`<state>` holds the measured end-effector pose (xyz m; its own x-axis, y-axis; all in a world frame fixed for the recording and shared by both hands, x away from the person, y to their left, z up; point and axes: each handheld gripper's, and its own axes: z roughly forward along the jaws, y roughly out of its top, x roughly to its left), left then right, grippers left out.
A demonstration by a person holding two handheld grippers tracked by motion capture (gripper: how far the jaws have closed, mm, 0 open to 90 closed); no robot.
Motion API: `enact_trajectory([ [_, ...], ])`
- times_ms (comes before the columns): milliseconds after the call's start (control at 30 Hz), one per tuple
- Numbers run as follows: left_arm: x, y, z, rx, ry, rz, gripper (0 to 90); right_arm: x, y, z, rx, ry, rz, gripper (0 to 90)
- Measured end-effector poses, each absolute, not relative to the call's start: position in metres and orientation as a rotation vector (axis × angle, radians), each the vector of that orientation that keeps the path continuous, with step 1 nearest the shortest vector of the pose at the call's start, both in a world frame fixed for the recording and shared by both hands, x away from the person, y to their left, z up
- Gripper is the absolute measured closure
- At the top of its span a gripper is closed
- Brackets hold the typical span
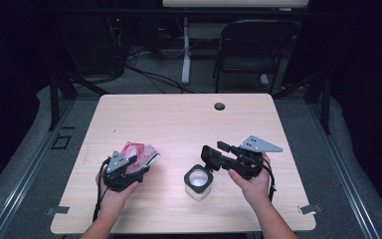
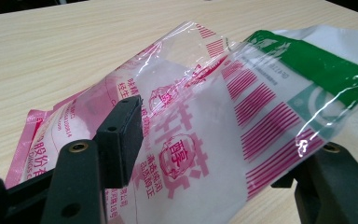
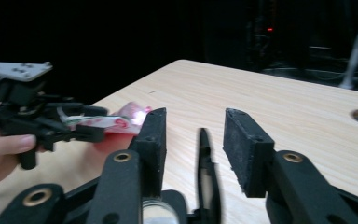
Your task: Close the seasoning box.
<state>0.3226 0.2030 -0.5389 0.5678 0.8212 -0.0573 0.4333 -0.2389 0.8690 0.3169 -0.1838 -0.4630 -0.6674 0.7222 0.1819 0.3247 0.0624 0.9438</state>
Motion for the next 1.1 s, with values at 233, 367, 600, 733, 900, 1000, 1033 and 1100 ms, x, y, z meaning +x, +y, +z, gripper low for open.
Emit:
enact_trajectory([
  [233, 0.320, 0.204, -0.537, 1.881, 1.014, 0.528, 40.0, 0.324, -0.192, -0.469, 1.111, 1.992, 1.590, 69.8],
  [367, 0.318, 0.203, -0.535, 1.888, 1.005, 0.530, 40.0, 0.325, -0.195, -0.469, 1.120, 1.980, 1.572, 72.4],
  [600, 0.313, 0.201, -0.534, 1.891, 0.986, 0.548, 40.0, 0.331, -0.198, -0.472, 1.149, 1.969, 1.551, 75.7],
  [733, 0.311, 0.202, -0.533, 1.893, 0.990, 0.552, 40.0, 0.335, -0.198, -0.473, 1.162, 1.970, 1.542, 76.7],
  [900, 0.309, 0.202, -0.533, 1.892, 0.986, 0.546, 40.0, 0.337, -0.199, -0.475, 1.171, 1.974, 1.530, 77.3],
  [1000, 0.309, 0.200, -0.533, 1.904, 0.983, 0.541, 40.0, 0.338, -0.200, -0.476, 1.182, 1.969, 1.525, 78.2],
  [1033, 0.309, 0.200, -0.534, 1.909, 0.980, 0.542, 40.0, 0.339, -0.200, -0.476, 1.184, 1.969, 1.524, 78.7],
  [1100, 0.308, 0.199, -0.534, 1.917, 0.979, 0.546, 40.0, 0.339, -0.201, -0.477, 1.191, 1.974, 1.516, 79.2],
])
